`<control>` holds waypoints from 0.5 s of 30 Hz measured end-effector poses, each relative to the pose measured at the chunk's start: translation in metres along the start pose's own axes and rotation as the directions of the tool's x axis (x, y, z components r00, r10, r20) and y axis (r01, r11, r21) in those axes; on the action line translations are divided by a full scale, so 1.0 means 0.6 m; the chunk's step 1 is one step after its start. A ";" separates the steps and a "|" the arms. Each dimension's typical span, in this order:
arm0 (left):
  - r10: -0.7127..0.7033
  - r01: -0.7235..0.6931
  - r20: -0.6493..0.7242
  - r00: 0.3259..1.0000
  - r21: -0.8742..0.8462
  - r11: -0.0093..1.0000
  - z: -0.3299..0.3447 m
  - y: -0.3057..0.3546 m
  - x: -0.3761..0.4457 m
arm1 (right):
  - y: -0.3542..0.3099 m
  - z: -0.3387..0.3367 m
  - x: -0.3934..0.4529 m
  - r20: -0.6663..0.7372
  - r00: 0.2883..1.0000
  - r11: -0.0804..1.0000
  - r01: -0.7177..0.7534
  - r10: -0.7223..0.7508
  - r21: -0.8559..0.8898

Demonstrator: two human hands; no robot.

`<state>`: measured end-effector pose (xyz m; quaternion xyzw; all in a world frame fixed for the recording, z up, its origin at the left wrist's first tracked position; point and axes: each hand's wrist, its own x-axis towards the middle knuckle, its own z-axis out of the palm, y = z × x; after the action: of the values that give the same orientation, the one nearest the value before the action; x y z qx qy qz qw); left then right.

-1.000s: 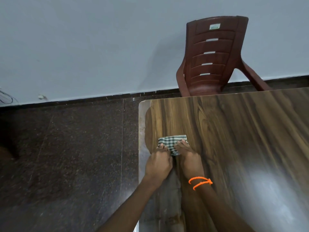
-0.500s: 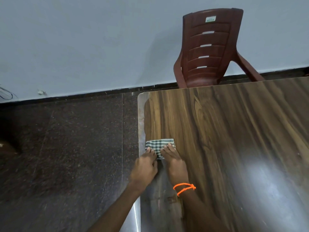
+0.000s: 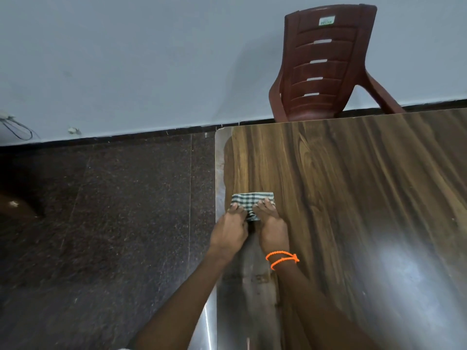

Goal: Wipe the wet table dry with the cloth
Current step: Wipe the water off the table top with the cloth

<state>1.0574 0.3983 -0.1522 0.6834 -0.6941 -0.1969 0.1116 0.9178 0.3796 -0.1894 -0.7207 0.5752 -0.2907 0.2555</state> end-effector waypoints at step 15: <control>0.067 -0.066 0.038 0.997 -0.027 0.997 0.055 0.082 -0.168 | 0.056 -0.082 -0.188 0.084 0.993 0.993 0.088 -0.082 -0.074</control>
<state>1.0029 0.5019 -0.1492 0.6546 -0.7158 -0.2152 0.1130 0.8409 0.4811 -0.1929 -0.7651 0.5440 -0.2495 0.2376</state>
